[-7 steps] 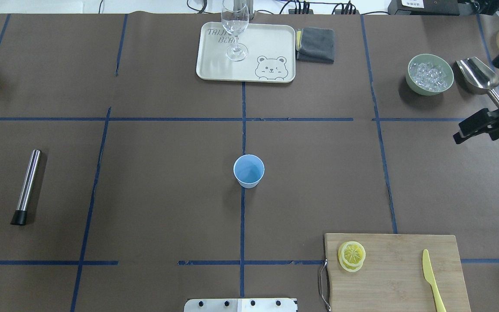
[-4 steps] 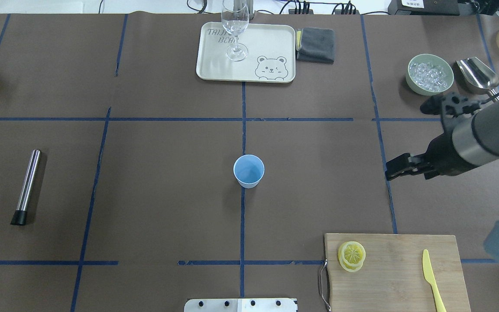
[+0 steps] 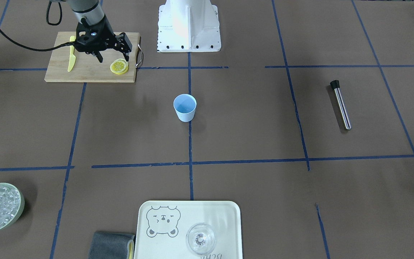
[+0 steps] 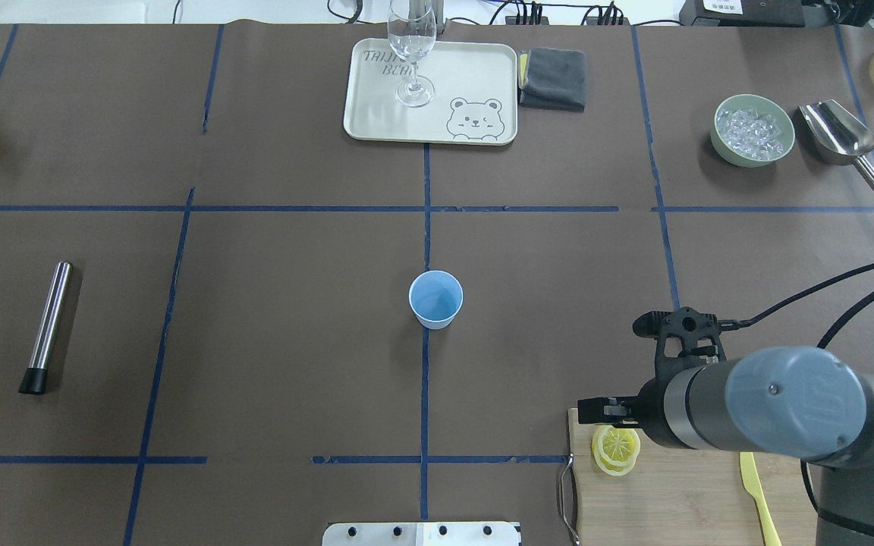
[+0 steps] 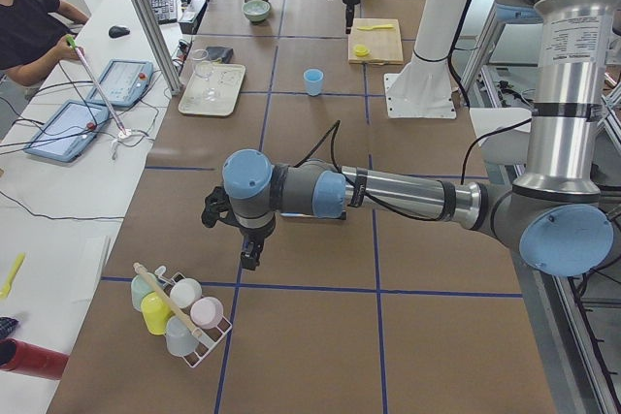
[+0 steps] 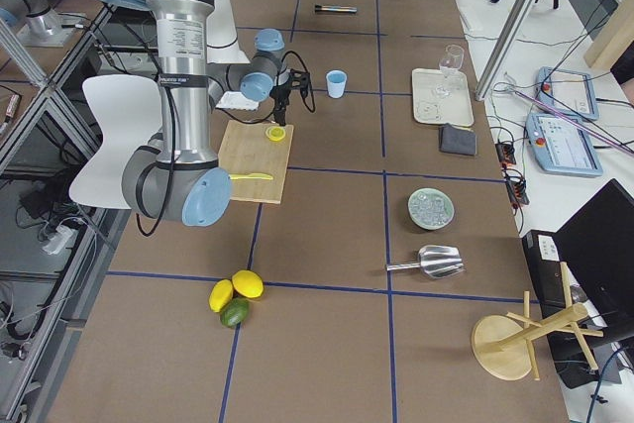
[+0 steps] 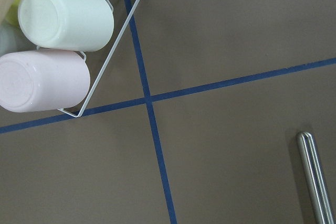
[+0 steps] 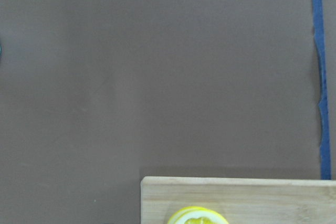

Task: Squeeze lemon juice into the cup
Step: 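Lower the right gripper and grasp the half lemon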

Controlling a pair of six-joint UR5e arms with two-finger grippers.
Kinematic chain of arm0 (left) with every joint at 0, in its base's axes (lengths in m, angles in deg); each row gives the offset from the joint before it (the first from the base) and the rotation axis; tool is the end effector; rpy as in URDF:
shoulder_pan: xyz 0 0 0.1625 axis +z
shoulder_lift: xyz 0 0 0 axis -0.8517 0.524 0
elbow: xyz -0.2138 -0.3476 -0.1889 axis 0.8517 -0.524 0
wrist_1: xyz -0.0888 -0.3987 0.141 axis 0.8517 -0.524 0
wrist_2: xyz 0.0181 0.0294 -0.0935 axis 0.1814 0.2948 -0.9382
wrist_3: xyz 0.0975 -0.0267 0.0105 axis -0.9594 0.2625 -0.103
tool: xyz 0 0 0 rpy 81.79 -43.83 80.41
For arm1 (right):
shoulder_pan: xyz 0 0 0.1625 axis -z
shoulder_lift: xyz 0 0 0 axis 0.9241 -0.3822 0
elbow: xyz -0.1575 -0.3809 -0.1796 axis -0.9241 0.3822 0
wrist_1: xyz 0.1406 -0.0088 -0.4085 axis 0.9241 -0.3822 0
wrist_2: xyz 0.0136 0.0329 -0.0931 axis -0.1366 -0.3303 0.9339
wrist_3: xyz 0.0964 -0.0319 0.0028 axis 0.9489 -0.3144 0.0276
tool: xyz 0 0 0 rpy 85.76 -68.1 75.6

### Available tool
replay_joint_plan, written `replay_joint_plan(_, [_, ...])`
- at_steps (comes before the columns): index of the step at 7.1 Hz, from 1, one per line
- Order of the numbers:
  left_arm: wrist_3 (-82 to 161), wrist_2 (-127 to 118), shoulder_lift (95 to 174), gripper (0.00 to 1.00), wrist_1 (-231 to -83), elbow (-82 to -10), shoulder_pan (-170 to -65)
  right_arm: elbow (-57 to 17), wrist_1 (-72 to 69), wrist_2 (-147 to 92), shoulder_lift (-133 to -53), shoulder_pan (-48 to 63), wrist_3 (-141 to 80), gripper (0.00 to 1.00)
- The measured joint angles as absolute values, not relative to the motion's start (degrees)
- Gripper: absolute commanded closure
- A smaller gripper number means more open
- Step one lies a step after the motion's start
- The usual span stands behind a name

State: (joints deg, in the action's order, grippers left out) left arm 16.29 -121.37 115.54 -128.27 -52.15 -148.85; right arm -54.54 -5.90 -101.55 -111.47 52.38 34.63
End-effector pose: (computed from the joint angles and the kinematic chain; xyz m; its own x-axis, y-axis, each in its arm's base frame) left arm -0.0611 -0.5182 0.6136 0.6548 0.2147 -0.7247 -0.0891 0.9741 0.2080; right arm -0.4273 -0.2408 0.3438 0.6620 0.0344 0.7487 -0.0777 0.9967 0.0230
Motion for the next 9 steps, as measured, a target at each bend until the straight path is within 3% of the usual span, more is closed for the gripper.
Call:
replay_joint_plan(6, [16.31,-121.38,115.54,0.00,-128.52,-52.15,-148.84,-48.26,-5.43,-97.66,-110.41,57.43,35.69,0.02])
replay_joint_plan(8, [16.37,-121.38,115.54,0.00,-128.55,-52.24,-148.86,-47.51,-5.42,-97.61,-110.25,57.64,35.53,0.12])
replay_joint_plan(9, [16.37,-121.38,115.54,0.00,-128.57,-52.26,-148.86,-47.38,-5.42,-97.60,-110.22,57.64,35.52,0.22])
